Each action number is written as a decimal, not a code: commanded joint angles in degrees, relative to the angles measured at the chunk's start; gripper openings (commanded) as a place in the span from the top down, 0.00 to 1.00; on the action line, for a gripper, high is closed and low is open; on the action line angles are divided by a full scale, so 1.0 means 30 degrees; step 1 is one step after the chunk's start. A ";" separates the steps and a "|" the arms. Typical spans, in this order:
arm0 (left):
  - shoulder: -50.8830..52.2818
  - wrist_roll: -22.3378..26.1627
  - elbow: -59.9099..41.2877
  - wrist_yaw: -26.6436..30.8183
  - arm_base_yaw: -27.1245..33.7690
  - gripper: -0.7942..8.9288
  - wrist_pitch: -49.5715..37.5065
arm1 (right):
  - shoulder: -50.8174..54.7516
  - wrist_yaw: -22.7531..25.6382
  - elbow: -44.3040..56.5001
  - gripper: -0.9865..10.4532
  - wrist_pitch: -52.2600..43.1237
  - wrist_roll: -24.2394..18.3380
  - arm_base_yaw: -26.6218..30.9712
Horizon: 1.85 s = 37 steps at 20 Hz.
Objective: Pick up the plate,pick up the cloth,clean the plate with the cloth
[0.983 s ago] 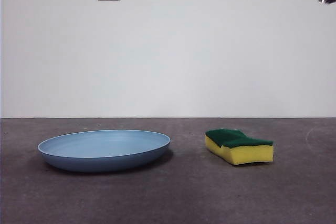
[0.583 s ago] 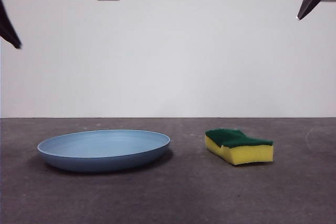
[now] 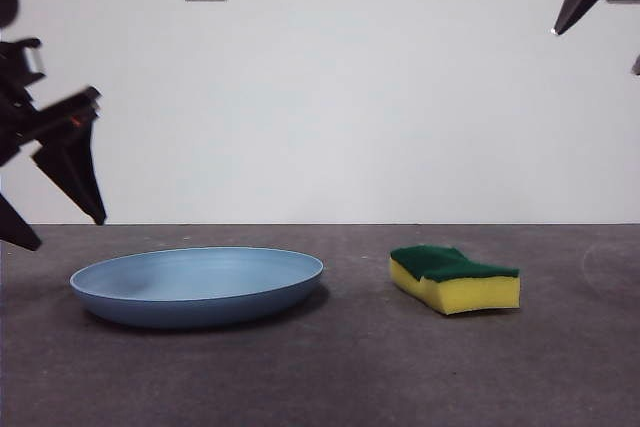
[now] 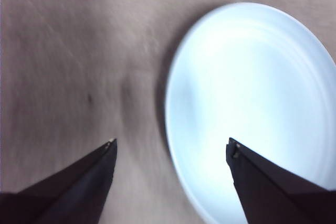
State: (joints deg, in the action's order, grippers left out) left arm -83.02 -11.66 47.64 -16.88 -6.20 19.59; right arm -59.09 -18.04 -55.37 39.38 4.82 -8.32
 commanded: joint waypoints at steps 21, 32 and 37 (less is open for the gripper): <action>-0.6062 0.1974 0.3891 0.1617 -0.2193 0.93 0.1858 | -0.0051 -0.0007 -0.0044 0.56 -0.0153 0.0590 -0.1537; -0.2076 0.2470 0.3920 0.1486 -0.2193 0.93 0.2688 | -0.1421 0.0204 -0.0772 0.56 -0.0969 -0.0612 -0.2229; 0.1377 0.2499 0.3920 0.1450 -0.2193 0.93 0.3453 | -0.5486 0.1596 -0.3534 0.56 -0.0262 -0.1639 -0.3927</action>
State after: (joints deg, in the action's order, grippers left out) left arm -79.07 -4.89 59.90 -12.38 -12.56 30.04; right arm -74.54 -13.65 -65.95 38.33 1.41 -19.84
